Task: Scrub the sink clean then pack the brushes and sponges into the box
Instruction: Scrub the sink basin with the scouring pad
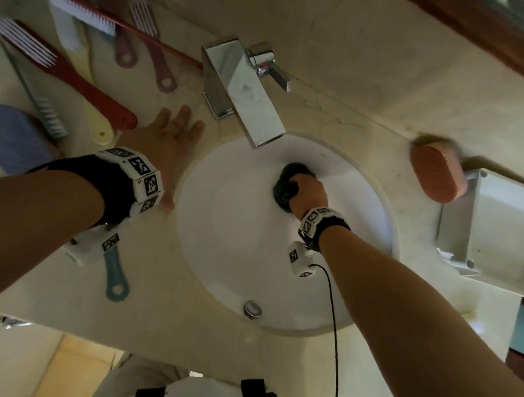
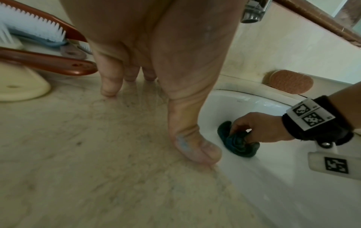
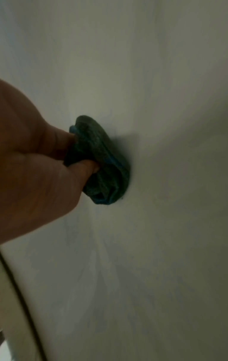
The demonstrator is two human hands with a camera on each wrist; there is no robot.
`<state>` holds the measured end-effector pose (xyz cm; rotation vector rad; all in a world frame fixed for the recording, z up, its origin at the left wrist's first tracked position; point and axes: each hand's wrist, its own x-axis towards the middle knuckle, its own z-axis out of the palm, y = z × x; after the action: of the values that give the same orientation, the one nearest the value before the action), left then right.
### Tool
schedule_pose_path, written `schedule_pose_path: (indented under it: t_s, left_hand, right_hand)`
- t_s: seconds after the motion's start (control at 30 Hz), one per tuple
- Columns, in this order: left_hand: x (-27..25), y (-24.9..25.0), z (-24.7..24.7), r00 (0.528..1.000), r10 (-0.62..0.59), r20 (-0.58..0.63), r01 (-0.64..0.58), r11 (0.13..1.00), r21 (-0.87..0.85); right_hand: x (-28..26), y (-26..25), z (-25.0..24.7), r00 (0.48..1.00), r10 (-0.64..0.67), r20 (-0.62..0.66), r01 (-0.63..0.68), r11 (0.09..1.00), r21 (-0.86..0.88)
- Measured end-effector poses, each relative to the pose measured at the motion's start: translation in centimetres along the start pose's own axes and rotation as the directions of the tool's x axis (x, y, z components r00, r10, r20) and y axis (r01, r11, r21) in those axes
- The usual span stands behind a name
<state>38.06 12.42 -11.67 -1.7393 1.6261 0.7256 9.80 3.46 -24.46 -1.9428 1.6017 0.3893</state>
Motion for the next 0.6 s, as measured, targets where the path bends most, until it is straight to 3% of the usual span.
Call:
schedule_pose_path:
  t_s: [0.13,0.3,0.4,0.6]
  left_hand:
    - [-0.3,0.1,-0.2,1.000,-0.001,0.009,0.001,1.000,-0.008]
    - [-0.6,0.2,-0.4,1.000,0.002,0.013,-0.002,1.000,0.001]
    - [-0.6,0.2,-0.4,1.000,0.003,0.015,-0.003,1.000,-0.006]
    - [-0.1,0.1,-0.3,0.999,-0.001,0.033,0.001,1.000,-0.012]
  right_hand:
    - [-1.8,1.2,-2.0,0.997,-0.014,-0.072,0.015,1.000,0.013]
    - [-4.2,5.5,-3.3,0.984,0.174,-0.025,-0.176,0.968,-0.180]
    - [-4.0,6.9,-1.7,0.975,0.222,-0.014,-0.220,0.957,-0.189]
    - [-0.3,1.9,0.3,0.998,0.007,-0.064,-0.008,1.000,-0.021]
